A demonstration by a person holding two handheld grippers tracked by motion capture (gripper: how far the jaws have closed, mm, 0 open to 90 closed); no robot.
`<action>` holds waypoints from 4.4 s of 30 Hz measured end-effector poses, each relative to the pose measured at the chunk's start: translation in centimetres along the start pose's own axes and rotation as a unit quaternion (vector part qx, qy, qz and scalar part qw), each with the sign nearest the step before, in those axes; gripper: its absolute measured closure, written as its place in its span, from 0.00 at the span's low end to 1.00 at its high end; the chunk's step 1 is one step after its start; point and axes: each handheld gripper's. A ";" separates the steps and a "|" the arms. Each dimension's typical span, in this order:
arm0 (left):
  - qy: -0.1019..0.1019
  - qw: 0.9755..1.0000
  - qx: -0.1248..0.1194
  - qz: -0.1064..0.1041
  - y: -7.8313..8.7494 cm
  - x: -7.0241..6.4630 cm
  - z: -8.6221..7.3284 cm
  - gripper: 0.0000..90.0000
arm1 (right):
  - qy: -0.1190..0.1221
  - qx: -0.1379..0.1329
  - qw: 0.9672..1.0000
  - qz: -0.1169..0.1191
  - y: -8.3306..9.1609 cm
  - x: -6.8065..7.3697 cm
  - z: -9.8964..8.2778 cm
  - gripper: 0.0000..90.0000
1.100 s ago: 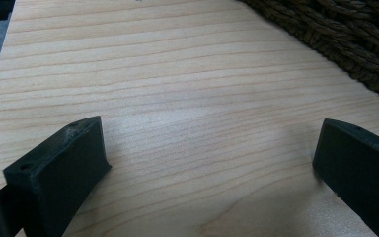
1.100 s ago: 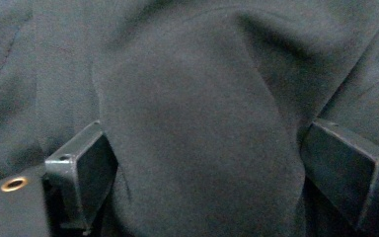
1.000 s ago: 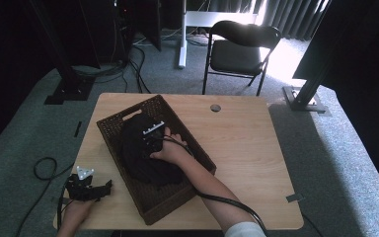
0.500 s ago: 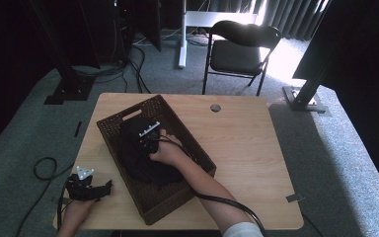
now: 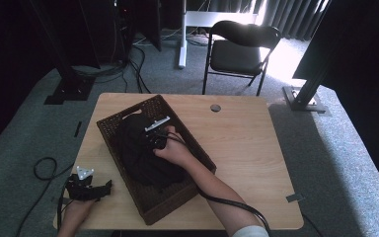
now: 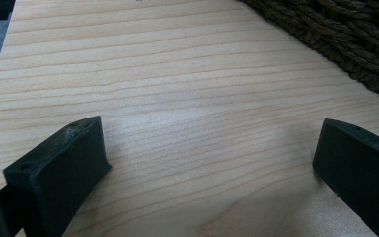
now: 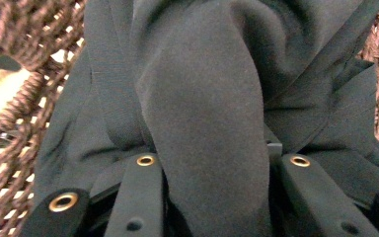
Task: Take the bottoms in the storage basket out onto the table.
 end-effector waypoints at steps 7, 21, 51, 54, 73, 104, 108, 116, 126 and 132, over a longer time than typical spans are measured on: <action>0.000 1.000 0.000 0.000 0.0 0.0 0.0 0.00 | -0.005 -0.038 0.999 0.012 1.9 0.2 0.1 0.75; 0.000 1.000 -0.001 0.001 0.0 0.0 0.0 0.00 | -0.015 -0.136 0.991 0.010 5.4 0.4 0.5 0.75; -0.001 1.000 -0.001 0.001 0.0 0.0 0.0 0.00 | 0.037 -0.336 0.939 -0.061 10.9 2.8 0.0 0.78; -0.001 1.000 -0.001 0.001 0.0 0.0 0.0 0.00 | 0.028 -0.359 0.931 -0.058 11.4 3.0 0.4 0.78; -0.002 1.000 0.001 0.000 0.0 0.0 0.0 0.00 | 0.029 -0.423 0.904 -0.052 16.8 2.9 4.7 0.78; 0.000 1.000 0.001 0.000 0.0 0.0 0.0 0.00 | 0.016 -0.455 0.877 -0.155 26.9 -2.2 3.0 0.78; 0.001 1.000 0.000 0.000 0.0 0.0 0.0 0.00 | 0.010 -0.446 0.878 -0.172 27.4 -3.3 1.8 0.78; 0.000 1.000 0.000 0.000 0.0 0.0 0.0 0.00 | -0.008 -0.442 0.874 -0.202 28.3 -5.3 -0.8 0.78; 0.000 1.000 -0.001 0.000 0.0 0.0 0.0 0.00 | -0.040 -0.427 0.872 -0.235 28.4 -7.9 -4.7 0.78; 0.001 1.000 -0.002 0.000 0.0 0.0 0.0 0.00 | -0.058 -0.411 0.876 -0.247 27.7 -9.2 -6.9 0.78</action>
Point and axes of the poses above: each handheld gripper's, and its own axes: y roughly backward along the jaws, z roughly out of its top, x roughly to its left, and after that the axes turned 5 degrees about y, right-handed
